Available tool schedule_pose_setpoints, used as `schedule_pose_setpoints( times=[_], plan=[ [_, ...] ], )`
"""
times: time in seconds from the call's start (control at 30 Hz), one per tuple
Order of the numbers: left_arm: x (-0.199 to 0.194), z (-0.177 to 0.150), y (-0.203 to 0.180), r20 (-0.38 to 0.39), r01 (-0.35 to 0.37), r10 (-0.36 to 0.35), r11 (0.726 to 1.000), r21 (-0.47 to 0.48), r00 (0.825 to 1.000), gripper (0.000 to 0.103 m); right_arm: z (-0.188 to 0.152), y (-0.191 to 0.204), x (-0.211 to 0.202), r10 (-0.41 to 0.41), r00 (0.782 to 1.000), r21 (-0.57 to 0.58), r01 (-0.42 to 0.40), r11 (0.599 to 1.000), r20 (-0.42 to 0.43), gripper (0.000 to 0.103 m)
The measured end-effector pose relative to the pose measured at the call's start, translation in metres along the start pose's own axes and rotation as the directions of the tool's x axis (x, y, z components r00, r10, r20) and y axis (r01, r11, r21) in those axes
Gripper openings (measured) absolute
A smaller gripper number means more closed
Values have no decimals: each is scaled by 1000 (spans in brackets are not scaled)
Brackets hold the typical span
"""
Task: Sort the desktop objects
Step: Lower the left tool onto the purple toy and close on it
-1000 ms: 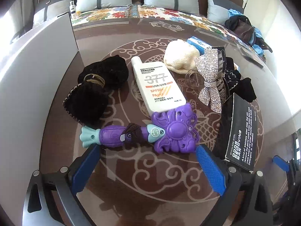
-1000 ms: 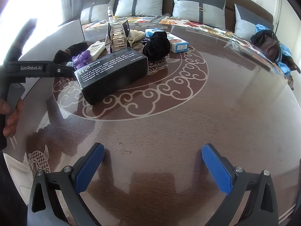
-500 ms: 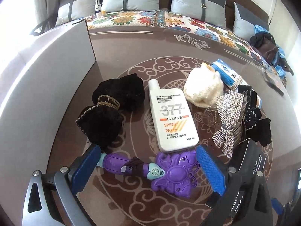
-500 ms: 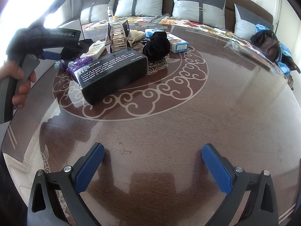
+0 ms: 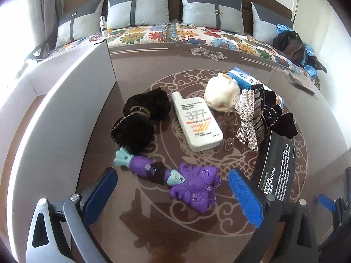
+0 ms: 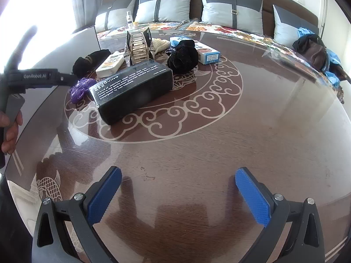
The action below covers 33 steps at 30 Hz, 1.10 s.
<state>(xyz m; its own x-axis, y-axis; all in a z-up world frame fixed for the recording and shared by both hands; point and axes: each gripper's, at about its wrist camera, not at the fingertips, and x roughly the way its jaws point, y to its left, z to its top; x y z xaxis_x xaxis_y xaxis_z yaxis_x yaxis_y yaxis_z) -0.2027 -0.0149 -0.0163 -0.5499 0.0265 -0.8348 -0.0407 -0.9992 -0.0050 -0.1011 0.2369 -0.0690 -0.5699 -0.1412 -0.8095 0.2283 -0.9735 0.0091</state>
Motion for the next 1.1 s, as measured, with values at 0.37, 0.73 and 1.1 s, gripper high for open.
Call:
schedule_pose_setpoints(
  times=[0.37,0.73,1.1],
  plan=[
    [45,-5,3,-167,-190,156,959,-212,974,102,-2,1,0,-11,1000,-6,11,1000,-8,103],
    [21,-52,29,-82,-76,66,989,-125,994,103,-1,1,0,-4,1000,0,4,1000,-4,103],
    [23,-51,33,-100,-88,75,987,-132,992,103,-1,0,0,-13,1000,-5,13,1000,-8,103]
  ],
)
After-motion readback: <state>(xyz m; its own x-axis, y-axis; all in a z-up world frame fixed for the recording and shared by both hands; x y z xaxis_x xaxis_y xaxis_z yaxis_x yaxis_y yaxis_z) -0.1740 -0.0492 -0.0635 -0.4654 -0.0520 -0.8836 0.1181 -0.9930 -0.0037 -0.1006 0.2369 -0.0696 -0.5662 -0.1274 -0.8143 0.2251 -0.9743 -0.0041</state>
